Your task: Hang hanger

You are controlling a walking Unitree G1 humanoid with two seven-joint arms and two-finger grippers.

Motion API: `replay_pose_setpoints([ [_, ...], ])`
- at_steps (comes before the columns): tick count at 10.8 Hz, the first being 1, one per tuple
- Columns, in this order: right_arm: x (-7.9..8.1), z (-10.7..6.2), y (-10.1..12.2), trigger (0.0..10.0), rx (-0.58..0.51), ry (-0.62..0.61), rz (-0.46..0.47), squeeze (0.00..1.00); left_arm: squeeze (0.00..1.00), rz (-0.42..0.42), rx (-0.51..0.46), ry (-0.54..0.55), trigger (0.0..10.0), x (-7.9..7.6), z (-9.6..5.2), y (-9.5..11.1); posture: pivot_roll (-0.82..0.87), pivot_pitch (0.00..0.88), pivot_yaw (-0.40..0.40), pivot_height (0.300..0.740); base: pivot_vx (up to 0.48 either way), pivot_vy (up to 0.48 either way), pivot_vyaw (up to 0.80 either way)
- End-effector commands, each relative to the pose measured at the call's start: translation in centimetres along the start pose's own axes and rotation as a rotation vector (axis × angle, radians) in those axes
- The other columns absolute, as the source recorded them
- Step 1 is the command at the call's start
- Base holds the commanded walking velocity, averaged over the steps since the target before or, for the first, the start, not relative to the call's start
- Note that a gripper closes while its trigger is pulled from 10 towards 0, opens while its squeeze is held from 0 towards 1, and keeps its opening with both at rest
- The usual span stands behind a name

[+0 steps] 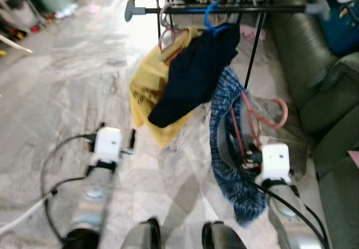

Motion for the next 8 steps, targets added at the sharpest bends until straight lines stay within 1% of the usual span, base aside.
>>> replay_pose_setpoints([
  [1,0.6,-0.3,-0.8,10.0,0.02,0.031,0.023,0.0,0.0,0.015,0.03,0.007,10.0,0.1,-0.4,-0.9,-0.12,0.162,0.016,0.74,-0.274,0.0,0.0],
  [2,1.1,-0.5,-0.9,10.0,0.023,0.056,0.032,0.0,0.0,0.012,0.047,0.007,10.0,-0.1,-0.6,-1.4,-0.12,0.154,0.012,0.74,-0.27,0.0,0.0],
  [3,1.6,-0.7,-1.2,10.0,0.023,0.087,0.043,0.0,0.0,0.03,0.056,0.001,10.0,-0.7,-0.8,-1.8,-0.11,0.13,0.013,0.74,0.0,0.0,0.0],
  [4,1.4,-0.4,-1.6,10.0,0.033,0.082,0.061,0.0,0.0,0.056,0.057,-0.022,10.0,-1.2,-0.6,-2.0,-0.11,0.094,0.018,0.74,0.0,0.0,0.0],
  [5,1.2,-0.1,-1.8,10.0,0.036,0.074,0.055,0.0,0.0,0.002,0.096,-0.087,10.0,-1.8,-0.4,-2.5,-0.12,0.077,0.02,0.74,0.0,0.0,0.0],
  [6,0.8,0.1,-2.2,10.0,0.051,0.053,0.058,0.0,0.0,-0.016,0.133,-0.115,10.0,-2.4,-0.1,-3.1,-0.15,0.037,0.007,0.74,0.0,0.0,0.0],
  [7,0.7,-0.1,-2.5,10.0,0.056,0.057,0.034,0.0,0.0,-0.039,0.134,-0.136,10.0,-3.0,0.3,-3.1,-0.17,0.003,-0.009,0.74,0.0,0.0,0.0],
  [8,0.3,-0.2,-2.4,10.0,0.035,0.042,-0.017,0.0,0.0,-0.062,0.128,-0.138,10.0,-3.6,0.7,-2.8,-0.18,0.0,-0.02,0.74,0.0,0.0,0.0],
])
Point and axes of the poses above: a point about 5 cm out from each wrist's last joint towards the gripper, its own z axis pointing out of the wrist towards the gripper, its own y axis along the axis of the wrist's last joint, x = y × z, the point moved 2 cm from there along z, pointing out of the wrist towards the gripper, and after that the axes turned 6 degrees about z, right-handed, at the moved point
